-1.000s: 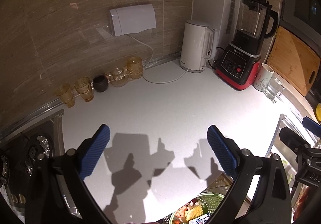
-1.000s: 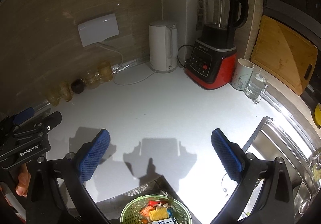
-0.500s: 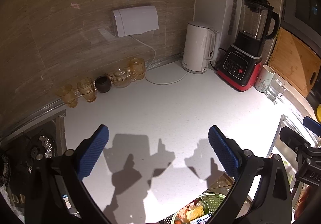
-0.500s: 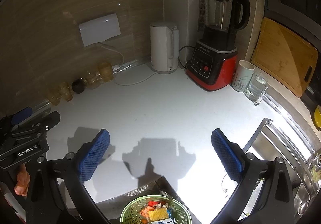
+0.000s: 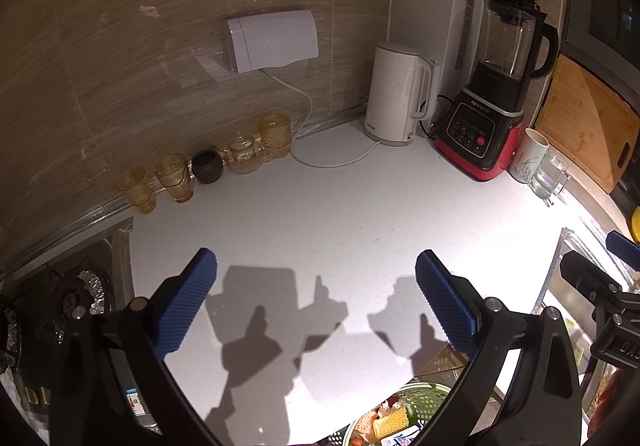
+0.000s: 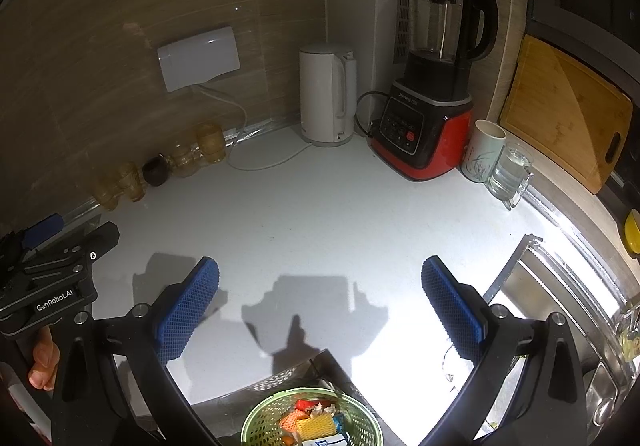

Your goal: Collect trash

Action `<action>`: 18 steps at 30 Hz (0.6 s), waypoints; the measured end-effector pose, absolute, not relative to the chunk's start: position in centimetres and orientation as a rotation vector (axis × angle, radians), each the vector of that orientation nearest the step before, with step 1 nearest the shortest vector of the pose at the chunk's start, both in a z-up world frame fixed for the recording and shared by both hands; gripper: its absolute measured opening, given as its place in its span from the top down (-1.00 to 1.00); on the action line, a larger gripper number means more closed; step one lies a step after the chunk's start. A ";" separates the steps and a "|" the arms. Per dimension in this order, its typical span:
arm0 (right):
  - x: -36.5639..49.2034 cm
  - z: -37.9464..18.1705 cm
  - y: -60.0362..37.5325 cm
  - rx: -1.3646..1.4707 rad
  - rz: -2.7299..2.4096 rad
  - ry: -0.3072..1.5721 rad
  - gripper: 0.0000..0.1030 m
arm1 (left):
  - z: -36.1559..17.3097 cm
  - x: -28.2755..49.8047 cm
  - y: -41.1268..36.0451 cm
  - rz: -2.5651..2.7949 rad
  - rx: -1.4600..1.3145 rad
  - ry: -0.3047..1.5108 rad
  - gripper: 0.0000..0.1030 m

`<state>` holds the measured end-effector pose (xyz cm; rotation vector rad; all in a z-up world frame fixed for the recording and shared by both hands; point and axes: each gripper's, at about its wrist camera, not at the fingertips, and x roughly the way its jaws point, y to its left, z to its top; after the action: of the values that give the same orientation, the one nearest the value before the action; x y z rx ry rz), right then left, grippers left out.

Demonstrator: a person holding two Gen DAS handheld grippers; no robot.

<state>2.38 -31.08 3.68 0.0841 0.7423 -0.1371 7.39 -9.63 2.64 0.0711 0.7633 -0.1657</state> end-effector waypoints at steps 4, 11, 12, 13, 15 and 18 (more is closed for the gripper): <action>2.4 3.7 -31.1 0.083 -0.134 0.742 -0.95 | 2.6 7.4 -9.6 -0.163 0.069 0.764 -0.85; 2.3 3.6 -31.1 0.082 -0.136 0.742 -0.95 | 2.4 7.3 -9.5 -0.150 0.078 0.767 -0.85; 2.3 3.6 -31.1 0.083 -0.136 0.743 -0.95 | 2.4 7.3 -9.5 -0.148 0.082 0.769 -0.85; 2.3 3.6 -31.1 0.082 -0.137 0.742 -0.95 | 2.3 7.4 -9.5 -0.148 0.086 0.770 -0.85; 2.3 3.6 -31.1 0.082 -0.136 0.742 -0.95 | 2.3 7.4 -9.6 -0.151 0.093 0.770 -0.85; 2.4 3.6 -31.1 0.082 -0.137 0.744 -0.95 | 2.3 7.2 -9.7 -0.144 0.098 0.758 -0.85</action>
<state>2.38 -31.07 3.55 0.0823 0.7441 -0.1373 7.21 -9.67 2.27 0.0980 0.7583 -0.1439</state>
